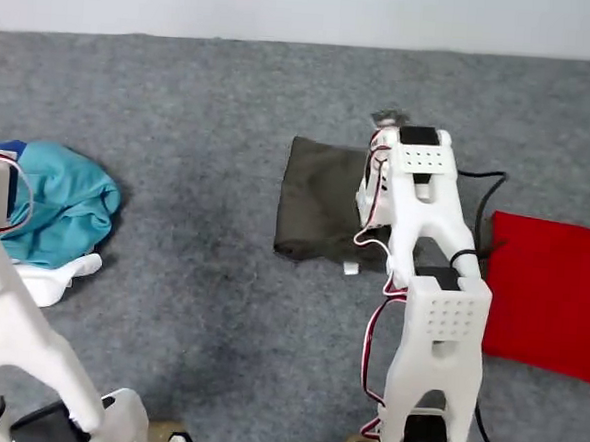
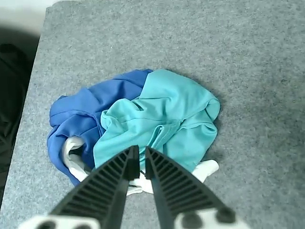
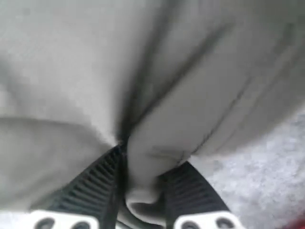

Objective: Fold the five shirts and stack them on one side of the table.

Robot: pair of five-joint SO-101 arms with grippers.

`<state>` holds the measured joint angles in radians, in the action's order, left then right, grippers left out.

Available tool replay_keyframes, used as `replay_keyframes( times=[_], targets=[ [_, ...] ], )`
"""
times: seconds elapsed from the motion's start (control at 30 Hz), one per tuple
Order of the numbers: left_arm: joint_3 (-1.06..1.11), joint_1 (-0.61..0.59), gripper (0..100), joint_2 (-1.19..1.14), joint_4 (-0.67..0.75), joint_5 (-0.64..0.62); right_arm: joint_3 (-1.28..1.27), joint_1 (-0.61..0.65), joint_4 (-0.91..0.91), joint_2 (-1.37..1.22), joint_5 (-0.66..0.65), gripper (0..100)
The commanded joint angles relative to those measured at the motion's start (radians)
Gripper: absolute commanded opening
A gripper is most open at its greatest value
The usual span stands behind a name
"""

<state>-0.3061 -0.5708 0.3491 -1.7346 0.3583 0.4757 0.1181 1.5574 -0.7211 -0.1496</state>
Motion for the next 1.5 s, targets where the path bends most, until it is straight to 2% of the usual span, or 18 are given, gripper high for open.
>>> replay_keyframes(
  times=[0.0,0.13,0.27,0.37,0.5,0.63,0.77,0.9,1.0,1.1,1.17,1.27,1.47],
  targets=[
    [-0.002,-0.003,3,0.029,-0.018,0.009,0.029,0.045,0.119,0.021,-0.118,1.0],
    [-0.002,-0.003,3,0.029,-0.018,0.008,0.028,0.073,0.223,0.087,-0.242,1.0],
    [-0.002,-0.003,3,0.029,-0.018,0.008,-0.008,0.081,0.236,0.191,-0.345,1.0],
    [-0.002,-0.003,3,0.029,-0.018,0.008,-0.094,0.081,0.236,0.275,-0.473,1.0],
    [-0.002,-0.003,3,0.029,-0.018,0.006,-0.227,0.022,0.236,0.375,-0.698,1.0],
    [-0.002,-0.003,3,0.031,-0.018,0.006,-0.236,-0.09,0.223,0.401,-0.968,1.0],
    [-0.002,-0.002,3,0.031,-0.018,0.006,-0.215,-0.193,0.068,0.38,-1.129,0.9],
    [-0.002,0.0,3,0.031,-0.018,0.005,-0.212,-0.246,-0.182,0.338,-1.212,0.9],
    [-0.002,0.0,3,0.031,-0.018,0.005,-0.212,-0.255,-0.344,0.302,-1.22,1.3],
    [-0.001,0.0,3,0.031,-0.02,0.005,-0.203,-0.252,-0.369,0.298,-1.158,7.0],
    [-0.001,0.0,3,0.031,-0.02,0.005,-0.198,-0.251,-0.367,0.308,-1.043,15.8],
    [-0.001,0.0,3,0.031,-0.02,0.005,-0.196,-0.251,-0.367,0.332,-0.802,28.1],
    [-0.001,0.0,3,0.031,-0.02,0.005,-0.199,-0.22,-0.34,0.398,-0.443,30.3]
  ],
)
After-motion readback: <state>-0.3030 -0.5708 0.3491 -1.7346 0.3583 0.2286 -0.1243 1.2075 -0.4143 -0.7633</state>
